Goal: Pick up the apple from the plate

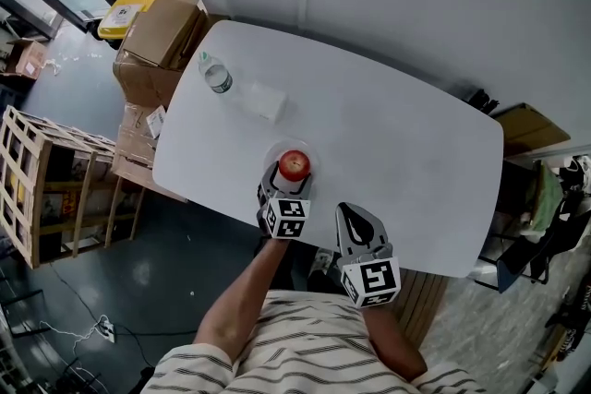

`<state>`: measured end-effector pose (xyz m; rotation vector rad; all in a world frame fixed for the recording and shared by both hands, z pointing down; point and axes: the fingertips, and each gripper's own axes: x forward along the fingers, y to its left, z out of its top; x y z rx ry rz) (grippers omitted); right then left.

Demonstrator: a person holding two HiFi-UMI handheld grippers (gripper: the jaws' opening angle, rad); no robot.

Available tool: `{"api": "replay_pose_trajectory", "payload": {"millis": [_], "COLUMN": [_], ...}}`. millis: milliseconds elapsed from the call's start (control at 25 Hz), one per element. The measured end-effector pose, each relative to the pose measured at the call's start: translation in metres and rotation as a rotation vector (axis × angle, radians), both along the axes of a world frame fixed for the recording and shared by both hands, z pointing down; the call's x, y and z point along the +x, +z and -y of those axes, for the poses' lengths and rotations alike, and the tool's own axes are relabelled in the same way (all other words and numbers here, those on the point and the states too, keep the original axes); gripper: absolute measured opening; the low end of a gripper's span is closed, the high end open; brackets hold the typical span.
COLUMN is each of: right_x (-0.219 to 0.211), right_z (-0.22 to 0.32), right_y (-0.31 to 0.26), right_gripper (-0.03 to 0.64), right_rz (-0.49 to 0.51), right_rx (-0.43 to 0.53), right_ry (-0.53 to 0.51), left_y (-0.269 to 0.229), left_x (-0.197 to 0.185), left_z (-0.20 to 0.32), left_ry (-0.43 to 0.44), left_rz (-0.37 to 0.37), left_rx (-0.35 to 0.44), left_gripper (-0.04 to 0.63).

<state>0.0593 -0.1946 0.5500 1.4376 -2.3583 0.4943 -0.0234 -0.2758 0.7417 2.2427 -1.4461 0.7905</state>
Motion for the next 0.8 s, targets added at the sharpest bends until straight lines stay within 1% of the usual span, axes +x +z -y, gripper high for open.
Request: {"api": "replay_pose_trajectory", "payload": {"millis": [320, 800], "right_x": [-0.002, -0.004], "right_z": [0.000, -0.003], "right_y": [-0.005, -0.019], "right_gripper": [0.009, 0.009], "right_rz": [0.008, 0.014], "right_rx": [0.011, 0.044], "right_ry": [-0.008, -0.020], "left_y": [-0.017, -0.056], "left_x": [-0.008, -0.013], "left_z": [0.000, -0.013], "left_ry": [-0.038, -0.061], "left_rz": [-0.034, -0.076], "left_rx": [0.000, 0.057], "left_gripper": [0.375, 0.374]}}
